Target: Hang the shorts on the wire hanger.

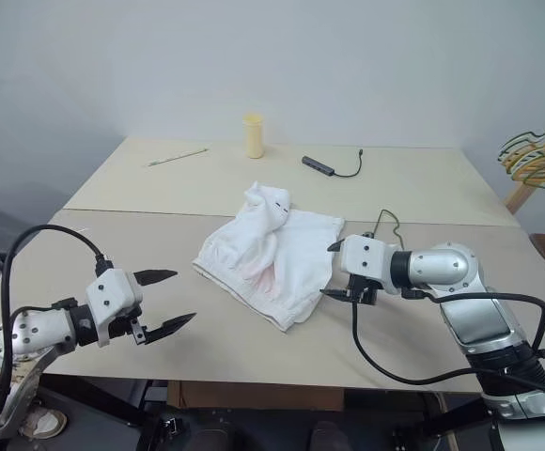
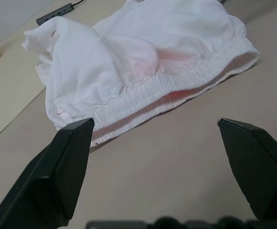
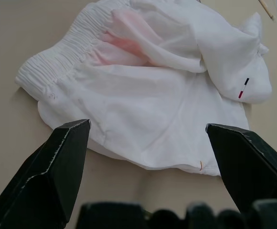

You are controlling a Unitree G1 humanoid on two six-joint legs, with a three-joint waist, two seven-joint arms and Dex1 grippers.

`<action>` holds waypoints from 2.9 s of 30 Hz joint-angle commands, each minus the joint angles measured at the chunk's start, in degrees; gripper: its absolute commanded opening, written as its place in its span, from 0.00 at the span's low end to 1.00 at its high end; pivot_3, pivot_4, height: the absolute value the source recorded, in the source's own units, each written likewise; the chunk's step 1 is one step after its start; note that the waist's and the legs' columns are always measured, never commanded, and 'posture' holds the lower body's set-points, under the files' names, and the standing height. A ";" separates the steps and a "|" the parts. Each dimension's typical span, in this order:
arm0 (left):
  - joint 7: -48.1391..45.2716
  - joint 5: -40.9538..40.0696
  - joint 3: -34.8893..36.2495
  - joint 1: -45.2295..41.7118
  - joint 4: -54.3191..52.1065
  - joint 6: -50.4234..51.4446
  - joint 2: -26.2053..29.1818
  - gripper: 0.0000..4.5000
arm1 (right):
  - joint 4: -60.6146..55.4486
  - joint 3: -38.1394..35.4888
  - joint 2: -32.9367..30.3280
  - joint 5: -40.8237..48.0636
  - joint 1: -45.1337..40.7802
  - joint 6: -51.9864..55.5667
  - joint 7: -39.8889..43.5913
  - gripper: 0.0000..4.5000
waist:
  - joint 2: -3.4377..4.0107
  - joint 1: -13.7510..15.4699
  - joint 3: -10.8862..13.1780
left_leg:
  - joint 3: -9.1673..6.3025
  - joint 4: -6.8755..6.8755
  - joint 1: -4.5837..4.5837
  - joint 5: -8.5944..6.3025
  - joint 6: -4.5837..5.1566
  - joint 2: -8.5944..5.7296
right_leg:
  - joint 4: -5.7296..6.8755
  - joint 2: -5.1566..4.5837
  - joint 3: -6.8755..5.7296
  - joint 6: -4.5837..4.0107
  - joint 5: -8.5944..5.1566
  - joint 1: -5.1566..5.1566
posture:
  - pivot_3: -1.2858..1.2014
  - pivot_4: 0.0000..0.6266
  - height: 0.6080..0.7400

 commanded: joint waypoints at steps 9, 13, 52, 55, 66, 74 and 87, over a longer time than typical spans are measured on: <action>1.89 -1.74 0.72 -2.45 -2.77 4.40 0.18 1.00 | -1.93 -1.00 0.10 1.11 -0.95 0.12 -0.34 0.99 | 0.00 -0.03 0.00 | 0.00 0.00 0.00 0.00 0.00 0.00 | 0.01 0.00 0.00 0.00 0.00 0.00 | 0.52 0.00 1.00; 1.98 -1.99 0.27 -3.54 -2.80 5.48 0.22 1.00 | -1.90 -1.23 0.17 1.00 -0.94 0.04 -0.74 0.99 | 0.00 -0.18 0.00 | 0.00 0.00 0.00 0.00 0.00 0.00 | 0.01 0.00 0.01 0.00 0.00 0.00 | 0.51 0.00 1.00; 11.25 24.12 -38.63 -21.04 9.17 12.54 -16.31 0.36 | -7.92 -3.04 0.10 0.01 2.40 4.31 -9.01 1.00 | 0.05 -4.52 -0.07 | 0.01 0.08 0.04 -0.02 0.04 -0.12 | 0.04 0.00 0.26 0.10 0.02 0.00 | 0.46 0.00 1.00; 11.45 25.41 -38.24 -21.33 9.78 12.24 -15.96 0.15 | -7.12 -2.31 0.28 -0.77 2.23 3.79 -9.50 1.00 | 0.06 -4.49 -0.07 | 0.01 0.08 0.05 -0.02 0.04 -0.12 | 0.05 -0.01 0.27 0.10 0.02 0.00 | 0.46 0.00 1.00; 0.62 8.16 -15.49 -10.85 -6.45 8.20 -5.71 0.01 | 4.95 4.05 -0.53 -10.53 -2.96 -8.19 -10.07 1.00 | 0.11 -4.95 -0.05 | 0.14 0.02 0.04 -0.02 0.04 -0.08 | 0.10 0.00 0.46 0.09 0.02 -0.17 | 0.48 0.00 1.00; -9.99 0.11 10.25 4.10 -9.19 2.60 6.79 0.01 | 24.26 13.37 5.76 -21.15 -12.87 -25.02 -13.33 1.00 | 0.11 -4.60 -0.03 | 0.33 -0.02 0.12 -0.02 0.04 -0.04 | 0.12 0.03 0.58 0.09 0.02 -0.22 | 0.50 0.00 1.00; -11.92 -0.04 20.21 13.45 -8.95 -1.18 7.70 0.01 | 43.33 20.36 12.57 -28.51 -20.38 -41.66 -16.00 1.00 | 0.13 -3.76 -0.02 | 0.34 -0.04 0.30 -0.02 0.04 -0.03 | 0.17 0.03 0.60 0.07 0.05 -0.06 | 0.53 0.00 1.00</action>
